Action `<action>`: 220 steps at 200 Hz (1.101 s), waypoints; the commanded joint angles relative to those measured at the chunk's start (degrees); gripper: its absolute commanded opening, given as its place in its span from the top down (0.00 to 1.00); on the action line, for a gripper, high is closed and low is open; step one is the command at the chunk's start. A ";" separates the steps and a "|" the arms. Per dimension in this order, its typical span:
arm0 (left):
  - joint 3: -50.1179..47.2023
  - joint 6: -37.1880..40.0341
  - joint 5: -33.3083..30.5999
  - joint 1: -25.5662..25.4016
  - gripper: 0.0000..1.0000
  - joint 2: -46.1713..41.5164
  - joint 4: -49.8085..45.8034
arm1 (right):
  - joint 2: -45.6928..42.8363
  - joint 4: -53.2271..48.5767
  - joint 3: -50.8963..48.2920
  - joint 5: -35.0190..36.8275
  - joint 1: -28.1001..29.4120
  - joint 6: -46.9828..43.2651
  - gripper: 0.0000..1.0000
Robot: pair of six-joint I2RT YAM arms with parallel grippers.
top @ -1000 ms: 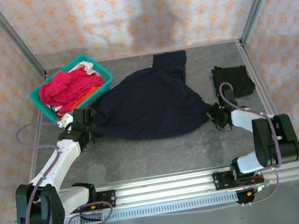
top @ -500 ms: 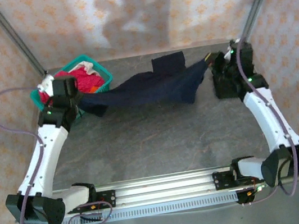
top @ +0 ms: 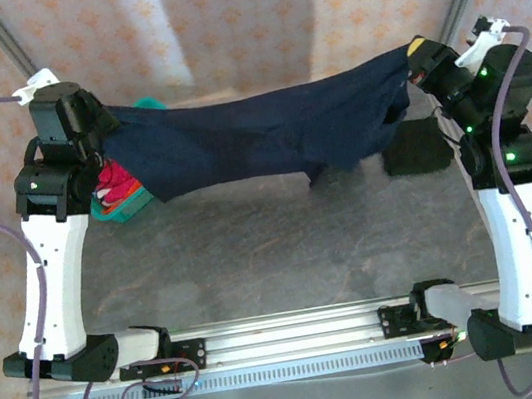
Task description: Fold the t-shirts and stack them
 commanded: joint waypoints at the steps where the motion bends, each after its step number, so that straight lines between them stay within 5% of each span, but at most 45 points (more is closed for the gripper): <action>1: 0.82 2.13 0.63 -0.21 1.00 0.21 -2.22 | 0.18 -1.31 2.94 0.74 -0.50 -2.10 1.00; 71: 3.46 2.48 2.96 -0.23 1.00 10.06 5.34 | 14.59 4.29 6.82 -0.24 -1.02 -2.76 1.00; 116: 26.14 3.82 3.15 0.26 1.00 22.65 -1.22 | 24.93 4.15 23.54 -3.65 -1.29 0.05 1.00; 151: 34.87 5.03 2.82 0.80 1.00 22.18 -2.05 | 23.60 1.97 30.79 -3.23 -1.47 -0.55 1.00; 175: 28.99 5.30 2.80 0.80 1.00 17.18 -0.94 | 19.01 1.30 26.50 -2.40 -1.47 -2.05 1.00; 220: -2.58 2.07 4.72 0.81 1.00 4.17 6.88 | 8.15 0.55 -0.47 -1.38 -1.47 -2.04 1.00</action>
